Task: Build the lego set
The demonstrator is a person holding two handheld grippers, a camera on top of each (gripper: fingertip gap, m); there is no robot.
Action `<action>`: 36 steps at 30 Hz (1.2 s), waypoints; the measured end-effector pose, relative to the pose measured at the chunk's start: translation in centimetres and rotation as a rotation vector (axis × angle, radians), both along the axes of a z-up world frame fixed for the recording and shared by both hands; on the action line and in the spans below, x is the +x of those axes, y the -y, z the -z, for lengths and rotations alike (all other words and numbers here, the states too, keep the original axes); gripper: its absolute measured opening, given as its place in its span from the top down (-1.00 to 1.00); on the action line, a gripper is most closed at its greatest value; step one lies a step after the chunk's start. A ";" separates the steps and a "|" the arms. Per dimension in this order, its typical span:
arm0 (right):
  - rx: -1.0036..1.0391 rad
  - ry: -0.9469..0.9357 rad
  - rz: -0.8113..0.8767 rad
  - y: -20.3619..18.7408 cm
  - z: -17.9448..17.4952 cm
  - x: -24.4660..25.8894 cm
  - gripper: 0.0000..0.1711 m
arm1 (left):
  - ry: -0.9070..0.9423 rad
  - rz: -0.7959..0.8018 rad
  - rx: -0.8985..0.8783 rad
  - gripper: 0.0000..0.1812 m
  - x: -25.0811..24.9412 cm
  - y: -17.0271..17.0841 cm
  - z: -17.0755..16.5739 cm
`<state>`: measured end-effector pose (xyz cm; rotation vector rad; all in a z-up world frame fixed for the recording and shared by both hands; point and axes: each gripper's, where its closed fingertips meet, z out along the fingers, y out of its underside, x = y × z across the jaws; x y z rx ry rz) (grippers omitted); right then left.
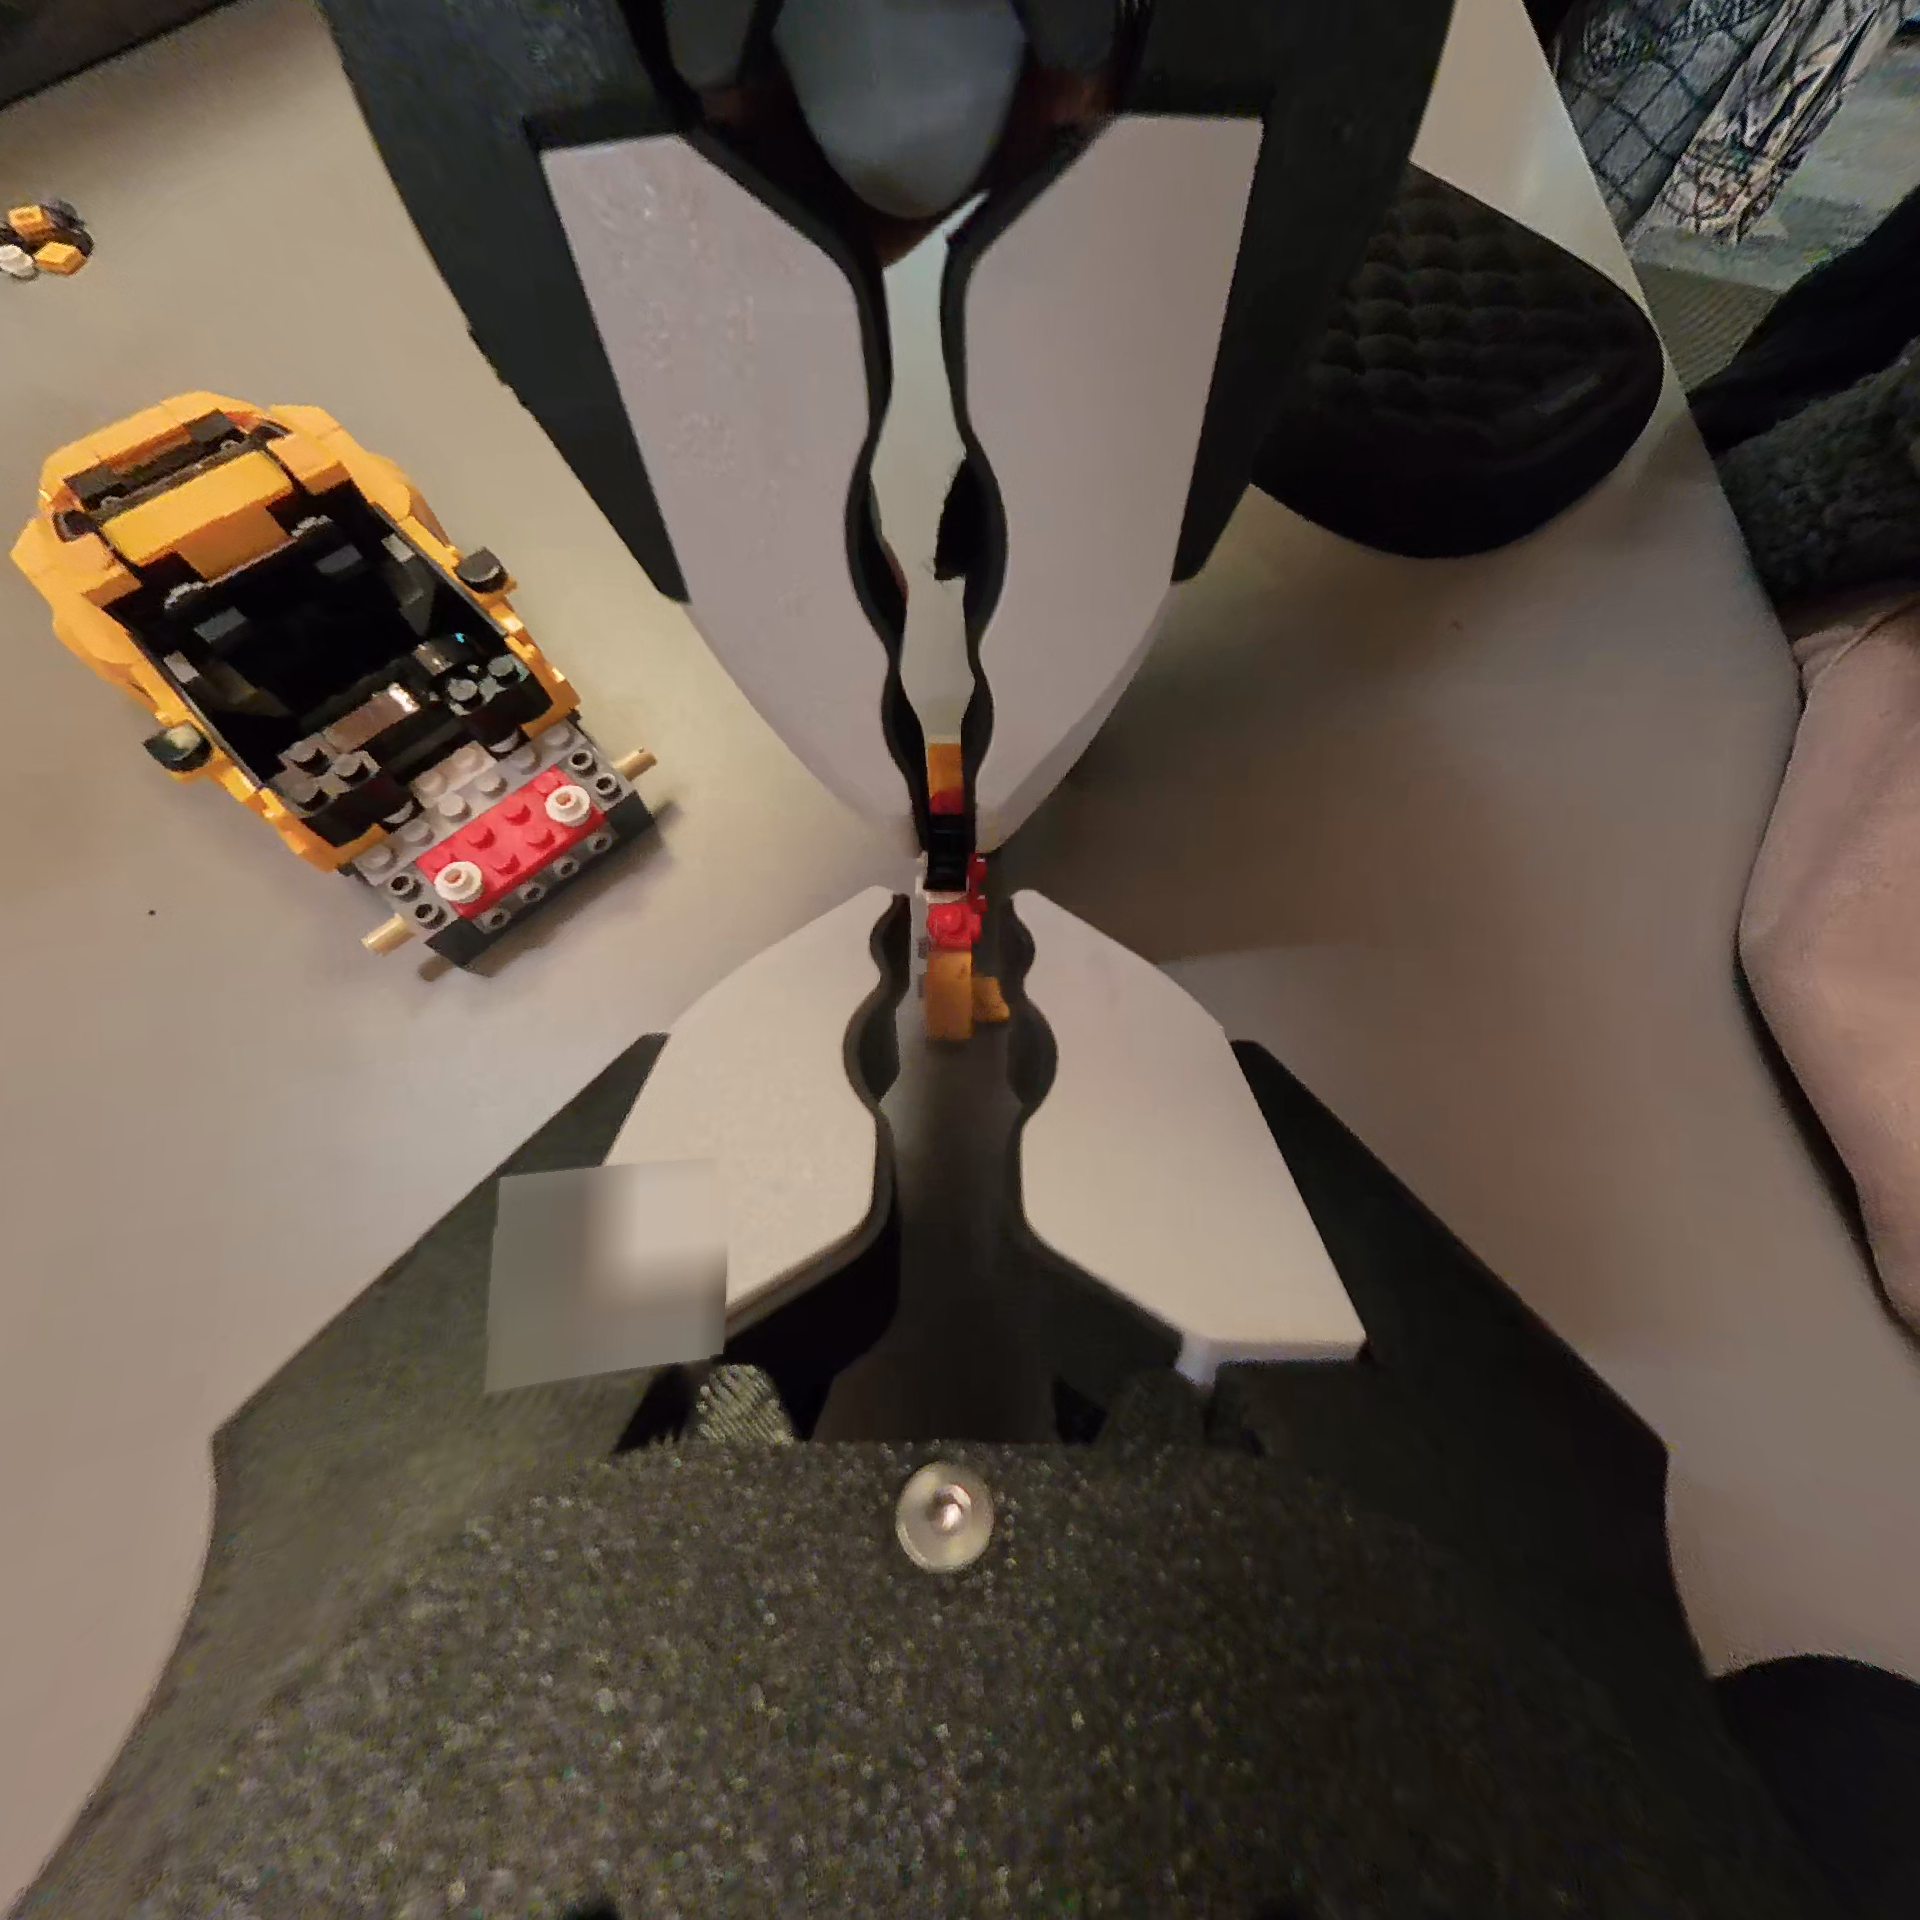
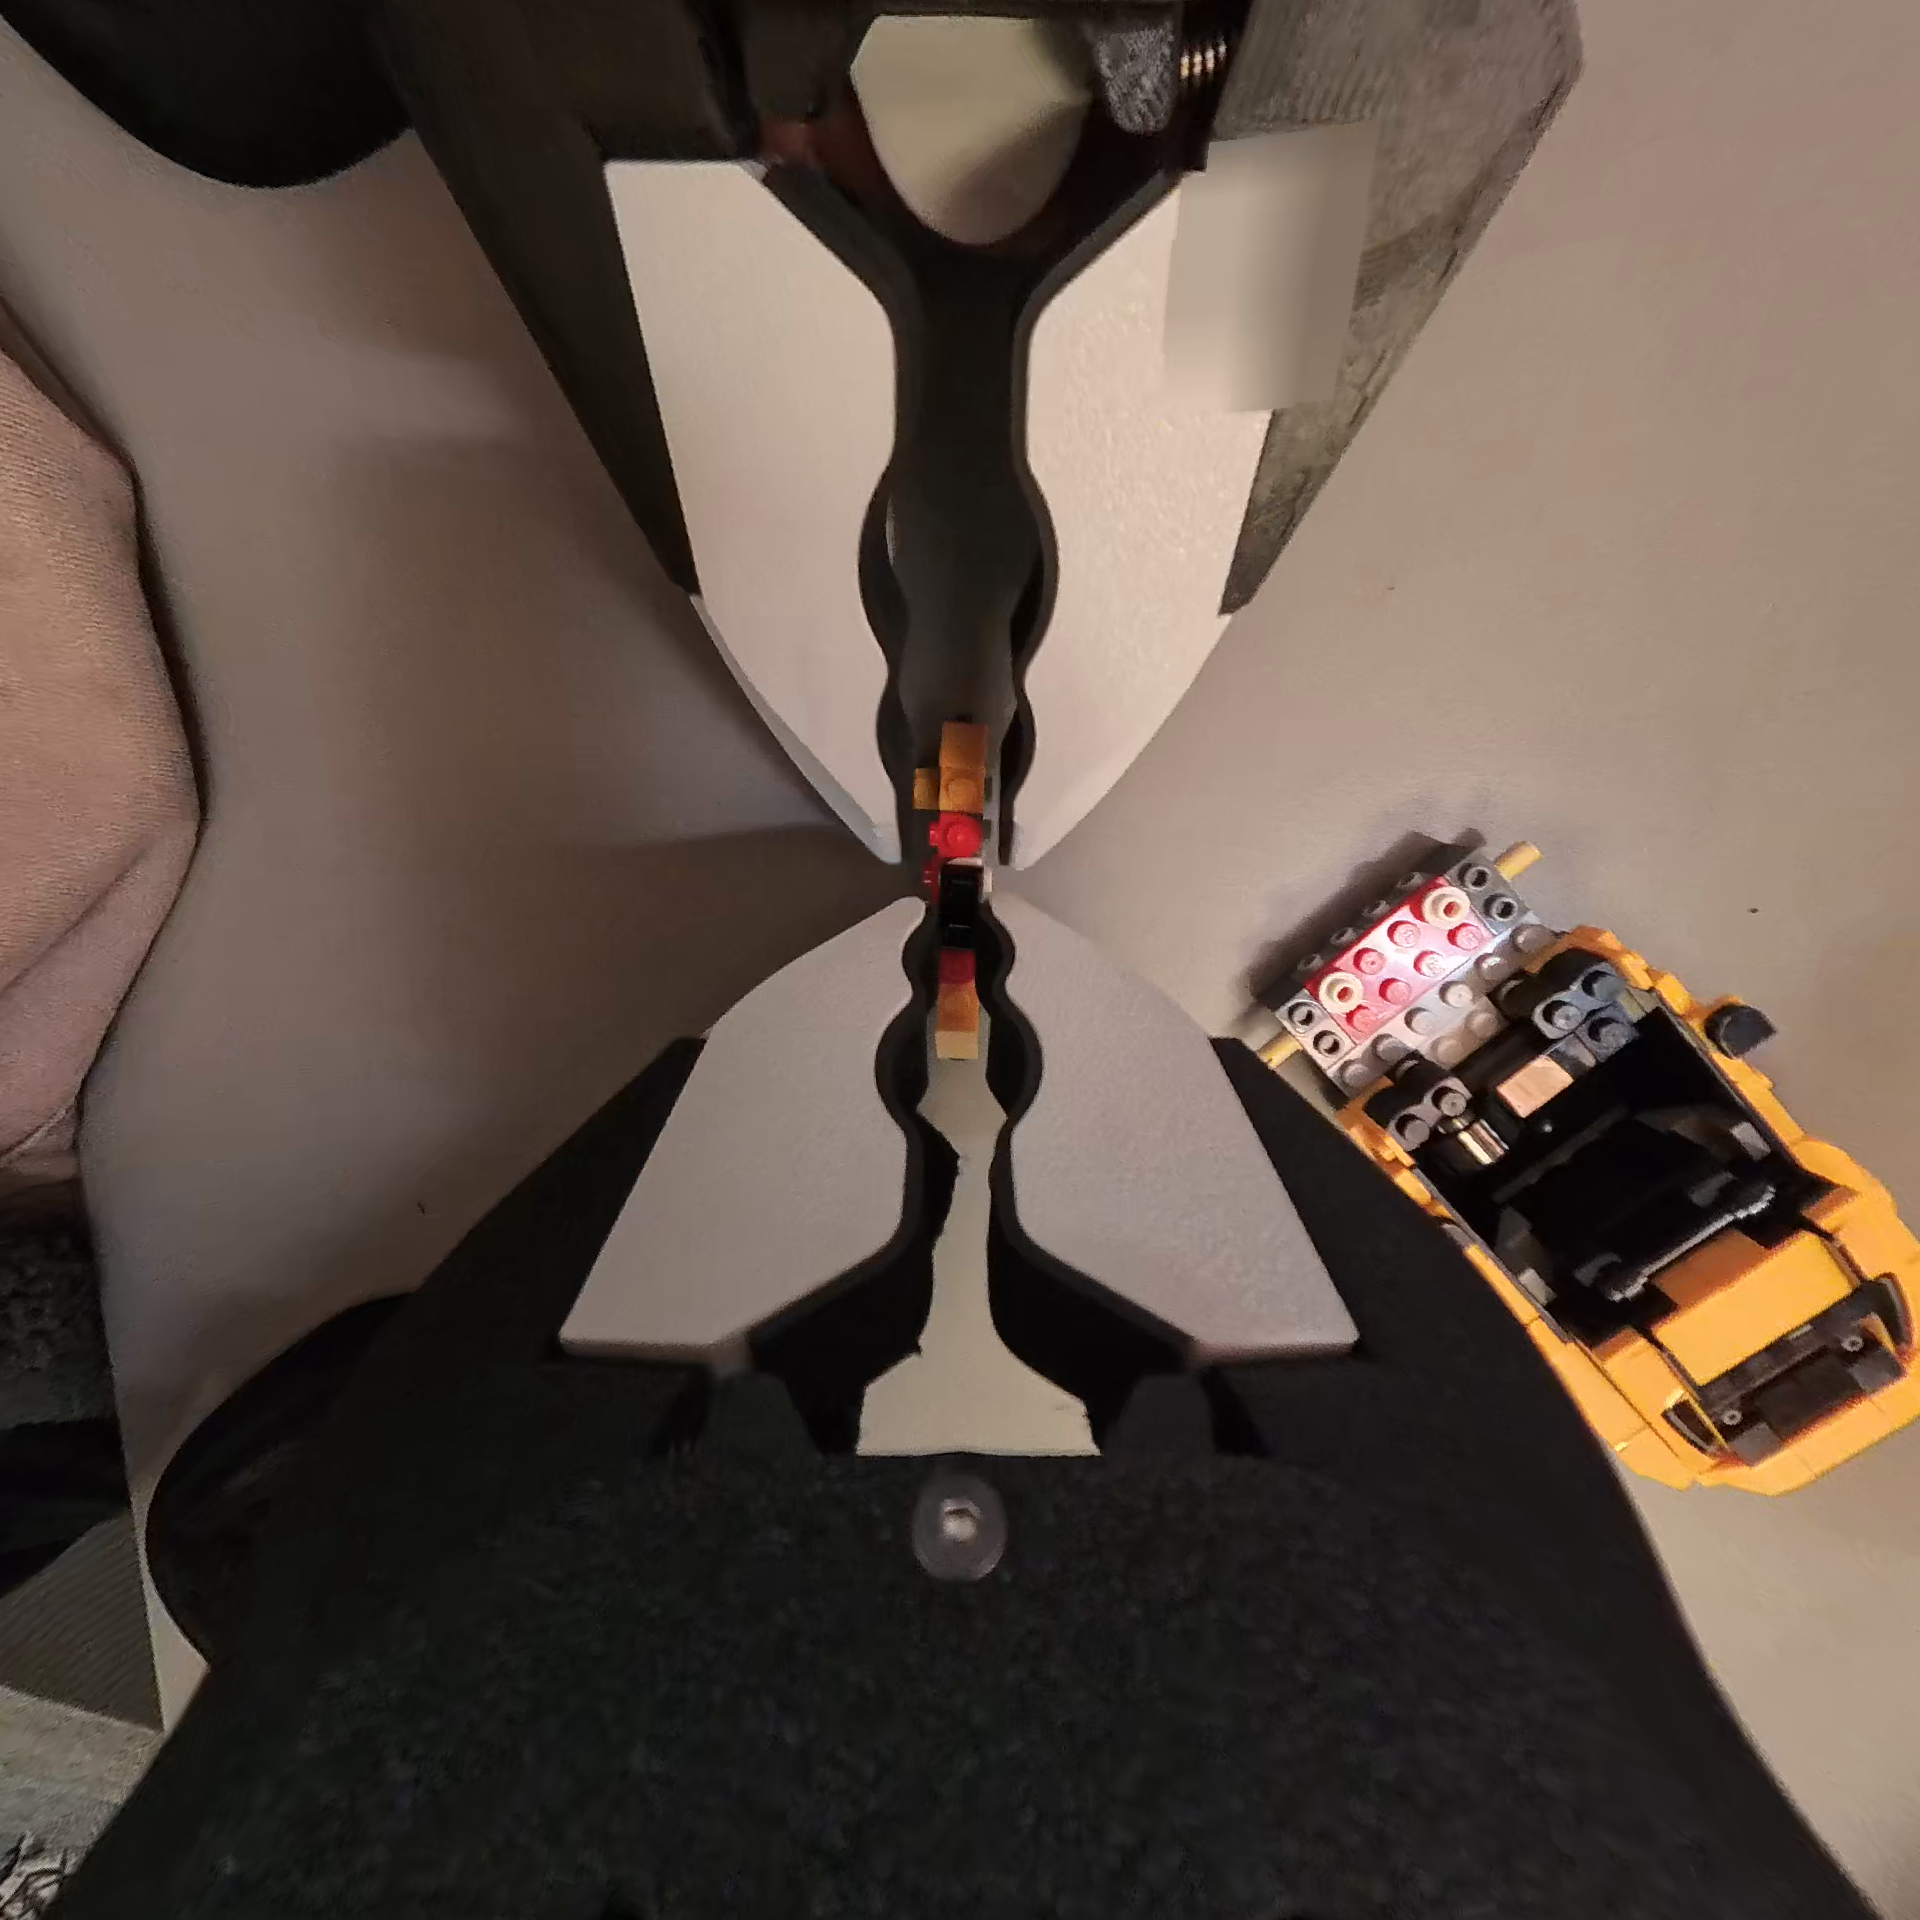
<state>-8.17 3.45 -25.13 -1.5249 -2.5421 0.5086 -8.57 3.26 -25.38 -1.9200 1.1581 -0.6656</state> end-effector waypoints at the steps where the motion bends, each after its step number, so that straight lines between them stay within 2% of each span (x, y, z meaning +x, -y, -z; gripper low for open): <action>1: 0.002 0.000 -0.002 0.0 0.0 0.0 0.94 | 0.007 -0.003 0.000 0.84 0.0 -0.1 -0.1; 13: 0.002 -0.006 -0.008 0.3 0.0 0.2 0.93 | 0.023 -0.014 -0.004 0.92 0.3 -0.3 -0.3; 21: 0.023 -0.111 -0.027 0.7 -0.4 0.3 0.87 | 0.021 -0.015 -0.003 0.92 0.2 -0.2 -0.3; 30: 0.268 -0.384 -0.144 2.0 -1.3 0.3 0.77 | 0.025 -0.013 -0.017 0.92 0.2 -0.2 -0.2; 36: 0.354 -0.364 -0.152 1.5 0.1 0.7 0.75 | 0.022 -0.010 -0.014 0.92 0.3 -0.1 -0.2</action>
